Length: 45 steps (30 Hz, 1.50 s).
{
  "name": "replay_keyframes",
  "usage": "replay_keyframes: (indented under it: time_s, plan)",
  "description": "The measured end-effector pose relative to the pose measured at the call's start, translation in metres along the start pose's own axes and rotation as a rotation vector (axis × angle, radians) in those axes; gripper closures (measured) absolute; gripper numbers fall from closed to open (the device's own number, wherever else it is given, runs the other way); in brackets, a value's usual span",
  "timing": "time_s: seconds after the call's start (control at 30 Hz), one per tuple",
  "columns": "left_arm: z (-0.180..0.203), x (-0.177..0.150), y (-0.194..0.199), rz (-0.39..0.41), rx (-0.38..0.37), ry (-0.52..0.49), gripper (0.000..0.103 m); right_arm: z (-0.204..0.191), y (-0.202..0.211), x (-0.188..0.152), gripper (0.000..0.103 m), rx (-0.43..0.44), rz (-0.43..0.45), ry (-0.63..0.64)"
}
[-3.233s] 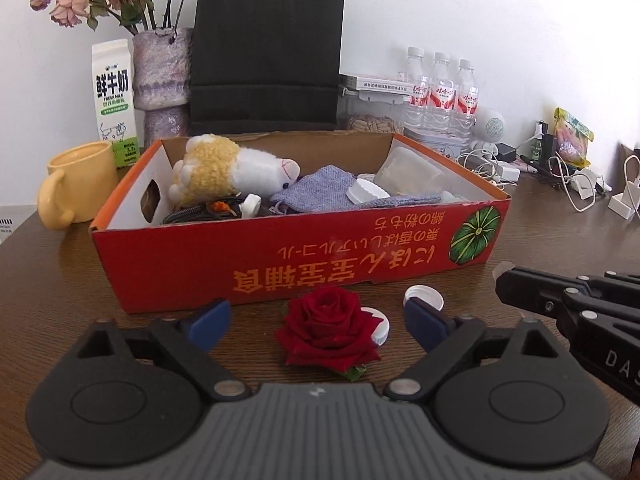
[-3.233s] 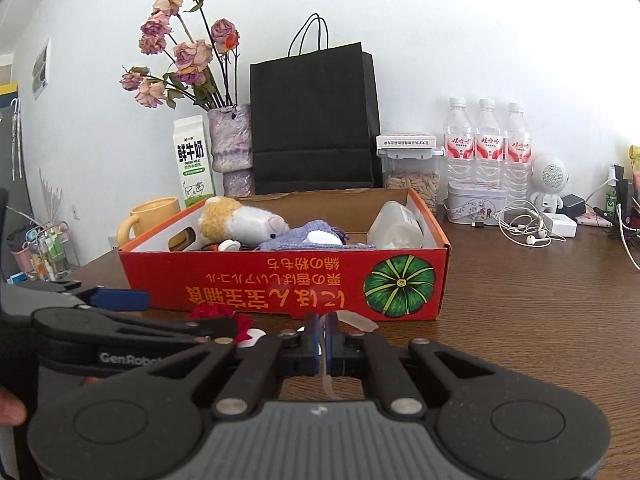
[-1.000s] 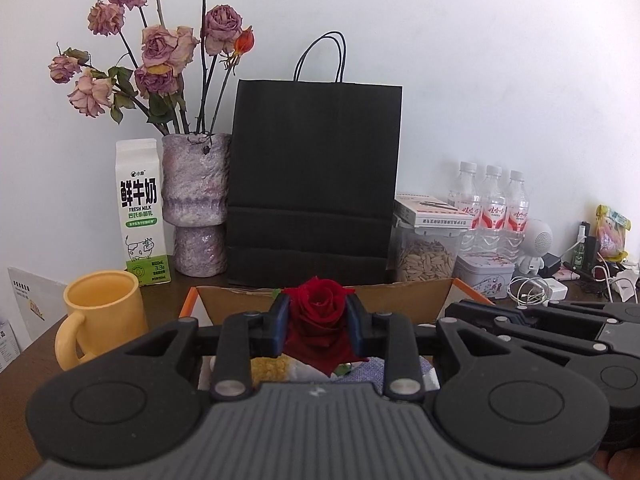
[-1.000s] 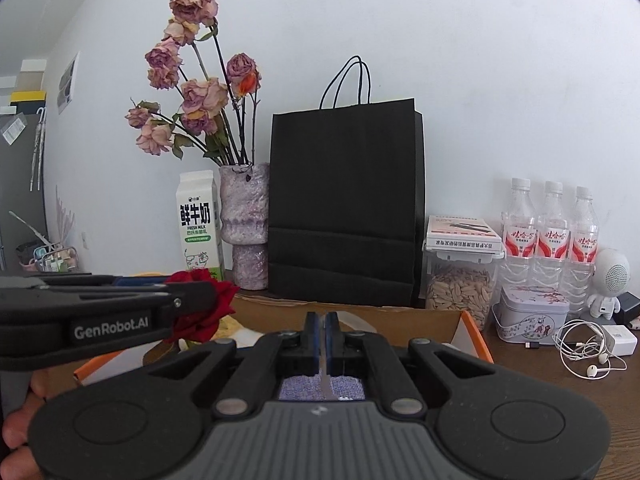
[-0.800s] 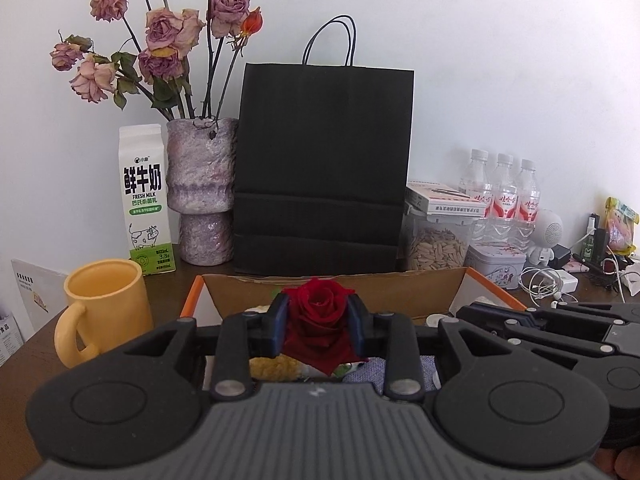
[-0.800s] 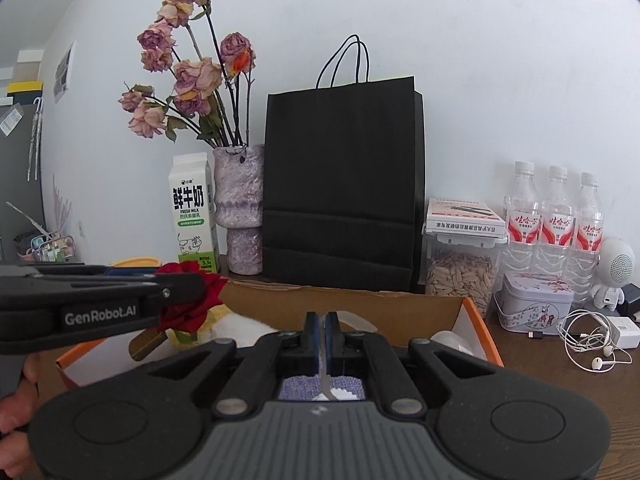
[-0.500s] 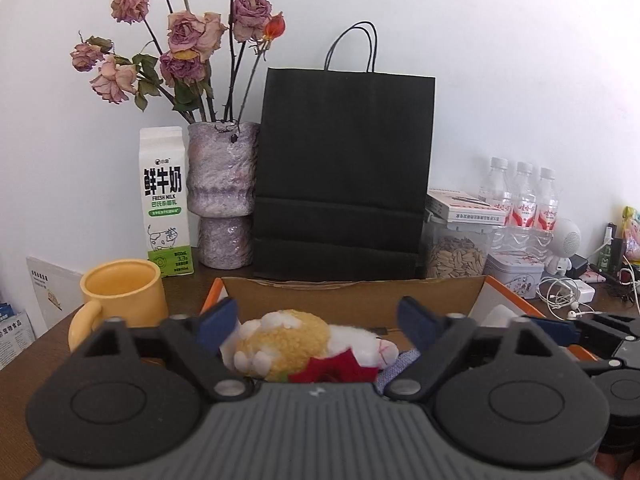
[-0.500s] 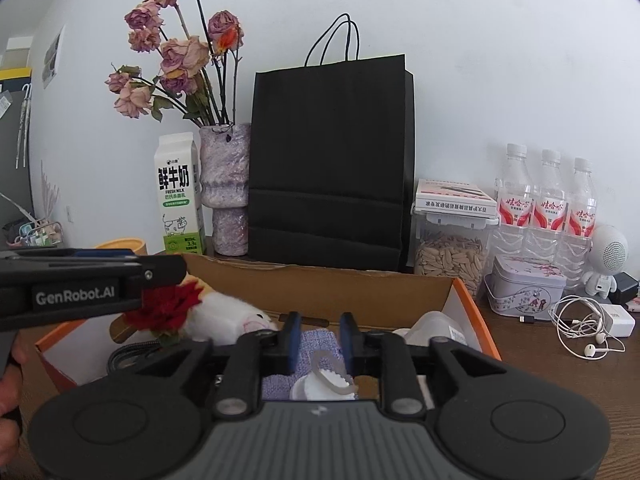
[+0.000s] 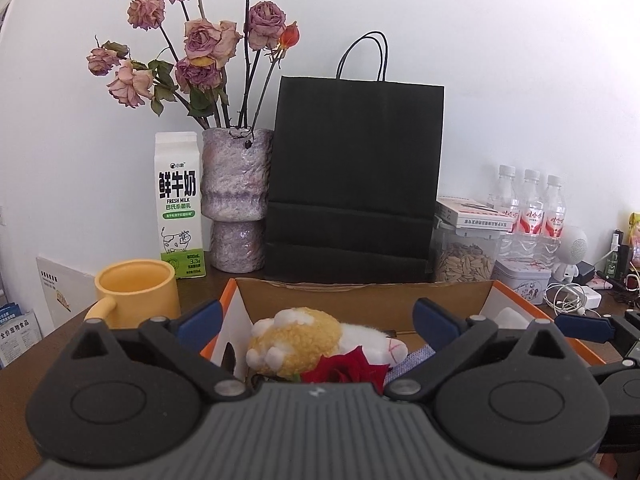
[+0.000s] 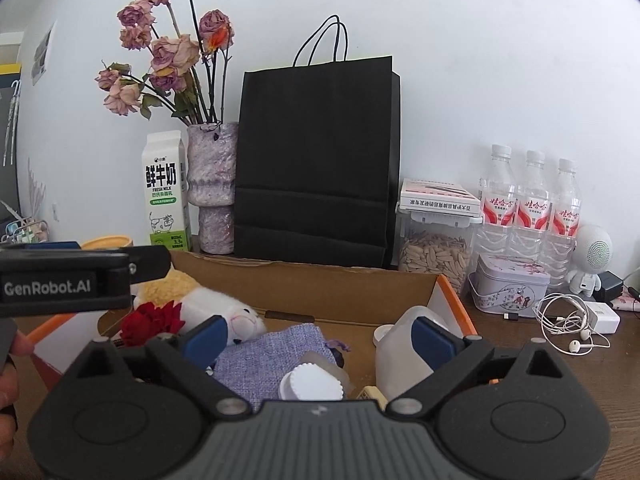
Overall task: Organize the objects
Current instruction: 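Open both tools and withdraw them from the box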
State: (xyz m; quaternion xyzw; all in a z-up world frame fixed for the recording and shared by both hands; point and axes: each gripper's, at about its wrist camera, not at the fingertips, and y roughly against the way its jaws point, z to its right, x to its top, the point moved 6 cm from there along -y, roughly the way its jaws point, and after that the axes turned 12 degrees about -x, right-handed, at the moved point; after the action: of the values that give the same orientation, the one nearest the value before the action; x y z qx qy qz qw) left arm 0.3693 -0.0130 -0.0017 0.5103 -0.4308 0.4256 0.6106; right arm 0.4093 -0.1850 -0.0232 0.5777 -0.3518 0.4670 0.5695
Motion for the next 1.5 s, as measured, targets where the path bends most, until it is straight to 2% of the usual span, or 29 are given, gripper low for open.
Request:
replay_keyframes:
  time_s: [0.27, 0.63, 0.97, 1.13, 1.33, 1.47, 1.5]
  plan:
    - [-0.001, -0.009, 0.018, 0.013, -0.02, 0.004, 0.0, 0.003, 0.023, -0.008, 0.004, -0.014, 0.016, -0.003]
    - [-0.002, -0.022, 0.07, 0.013, -0.07, 0.009, 0.0, 0.01, 0.077, -0.032, 0.0, -0.032, 0.005, 0.014]
    - [-0.004, -0.055, 0.103, -0.064, -0.088, -0.017, 0.0, 0.011, 0.108, -0.059, 0.0, 0.015, -0.107, -0.011]
    - [-0.004, -0.067, 0.105, -0.117, -0.091, -0.025, 0.0, 0.009, 0.108, -0.07, 0.0, 0.021, -0.162, -0.01]
    - [-0.005, -0.068, 0.106, -0.122, -0.093, -0.024, 0.0, 0.005, 0.101, -0.078, 0.001, 0.034, -0.209, -0.006]
    - [-0.005, -0.069, 0.107, -0.124, -0.093, -0.021, 0.0, 0.003, 0.097, -0.081, 0.004, 0.026, -0.225, 0.004]
    - [-0.005, -0.069, 0.107, -0.124, -0.094, -0.02, 0.0, 0.003, 0.095, -0.081, 0.009, 0.022, -0.23, 0.002]
